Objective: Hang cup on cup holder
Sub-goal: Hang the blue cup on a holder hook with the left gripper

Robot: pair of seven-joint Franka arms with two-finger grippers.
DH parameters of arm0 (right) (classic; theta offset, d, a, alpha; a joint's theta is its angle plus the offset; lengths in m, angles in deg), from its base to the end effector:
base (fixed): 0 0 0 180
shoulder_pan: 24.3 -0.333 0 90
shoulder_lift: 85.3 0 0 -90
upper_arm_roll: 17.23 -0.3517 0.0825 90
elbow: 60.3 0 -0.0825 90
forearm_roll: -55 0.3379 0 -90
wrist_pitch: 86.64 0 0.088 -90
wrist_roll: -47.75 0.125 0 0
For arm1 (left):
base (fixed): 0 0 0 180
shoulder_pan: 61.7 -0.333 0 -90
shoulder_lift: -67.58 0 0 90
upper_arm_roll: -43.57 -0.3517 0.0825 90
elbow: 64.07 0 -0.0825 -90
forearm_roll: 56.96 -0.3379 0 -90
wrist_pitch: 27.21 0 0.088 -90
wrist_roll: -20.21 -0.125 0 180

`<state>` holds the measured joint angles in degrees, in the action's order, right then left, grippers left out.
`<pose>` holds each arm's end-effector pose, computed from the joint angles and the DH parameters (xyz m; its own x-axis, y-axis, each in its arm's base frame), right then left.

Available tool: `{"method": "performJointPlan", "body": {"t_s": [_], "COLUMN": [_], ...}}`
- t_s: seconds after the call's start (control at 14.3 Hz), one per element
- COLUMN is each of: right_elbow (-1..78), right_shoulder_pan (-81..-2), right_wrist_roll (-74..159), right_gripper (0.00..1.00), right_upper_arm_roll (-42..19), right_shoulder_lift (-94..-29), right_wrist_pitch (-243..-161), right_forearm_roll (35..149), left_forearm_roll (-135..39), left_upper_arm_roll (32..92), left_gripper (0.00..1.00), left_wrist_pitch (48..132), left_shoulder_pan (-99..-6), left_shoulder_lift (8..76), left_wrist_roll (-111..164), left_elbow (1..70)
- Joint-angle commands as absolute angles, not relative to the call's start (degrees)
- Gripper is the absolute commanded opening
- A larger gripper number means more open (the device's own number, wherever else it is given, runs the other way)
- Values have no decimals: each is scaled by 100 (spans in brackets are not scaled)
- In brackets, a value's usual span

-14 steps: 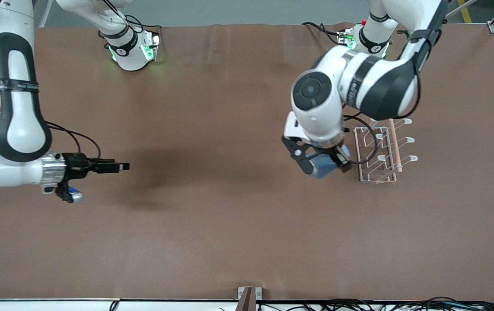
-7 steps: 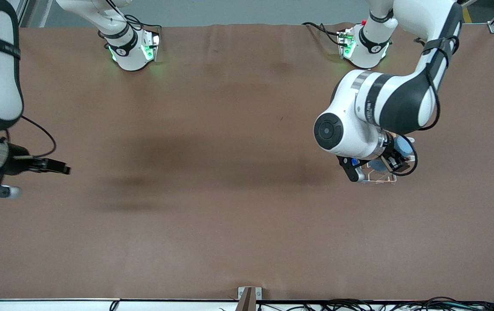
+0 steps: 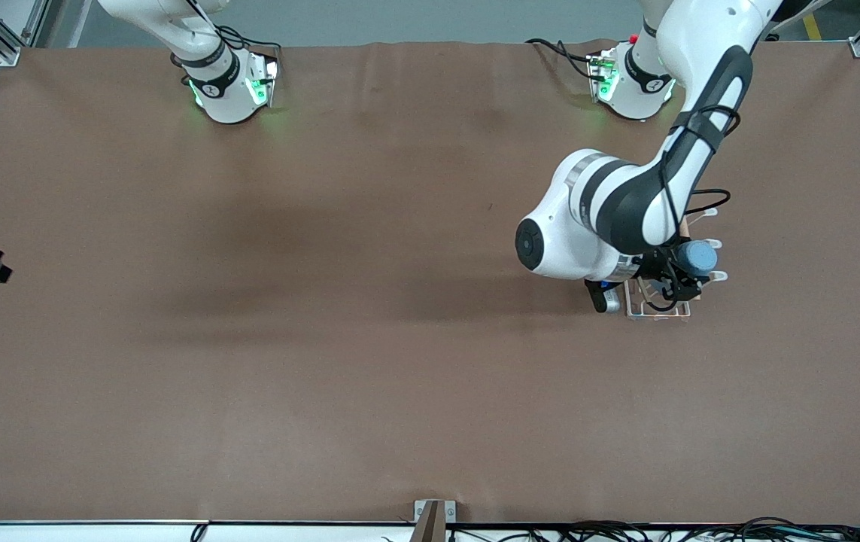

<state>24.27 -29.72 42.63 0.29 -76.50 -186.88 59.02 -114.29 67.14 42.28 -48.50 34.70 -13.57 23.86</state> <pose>0.5697 -0.0989 0.6205 0.9841 -0.1231 0.1282 -0.1225 -0.9924 -0.0126 0.5631 -0.2032 0.3867 0.1820 -0.4233 -0.8875 -0.9809 -0.1418 -0.1335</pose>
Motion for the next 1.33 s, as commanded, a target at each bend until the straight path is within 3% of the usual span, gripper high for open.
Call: {"method": "performJointPlan", "body": {"t_s": [0.0,0.49,0.63,0.7,0.77,0.84,1.26], "right_elbow": [2337,2029,2151,2318,2485,2565,3372], "right_shoulder_pan": [-2878,-2615,-2089,-1956,-1964,-1981,-2034], "right_wrist_roll": [4230,4291,4283,4291,4292,4292,4300], "right_gripper": [100,100,100,100,100,100,100], "right_upper_arm_roll": [-18,-236,-850,-992,-1011,-1002,-1116], "right_shoulder_lift": [-7608,-7747,-7932,-8098,-8248,-8345,-8960], "right_wrist_pitch": [-18613,-17885,-17822,-17822,-17830,-17822,-17979], "right_forearm_roll": [5807,5772,5755,5746,5746,5746,5448], "left_forearm_roll": [-11637,-11813,-11813,-11804,-11778,-11735,-10857], "left_upper_arm_roll": [6721,6721,6730,6739,6739,6747,6791], "left_gripper": [8,11,26,39,59,100,100], "left_wrist_pitch": [4143,4170,4205,4231,4283,4362,4592], "left_shoulder_pan": [-4860,-4817,-4790,-4781,-4790,-4851,-5054], "left_shoulder_lift": [3507,2945,2760,2733,2733,2750,2908], "left_wrist_roll": [-1380,-1039,-452,-257,-160,-141,541], "left_elbow": [2593,2593,2585,2585,2576,2550,1918]}}
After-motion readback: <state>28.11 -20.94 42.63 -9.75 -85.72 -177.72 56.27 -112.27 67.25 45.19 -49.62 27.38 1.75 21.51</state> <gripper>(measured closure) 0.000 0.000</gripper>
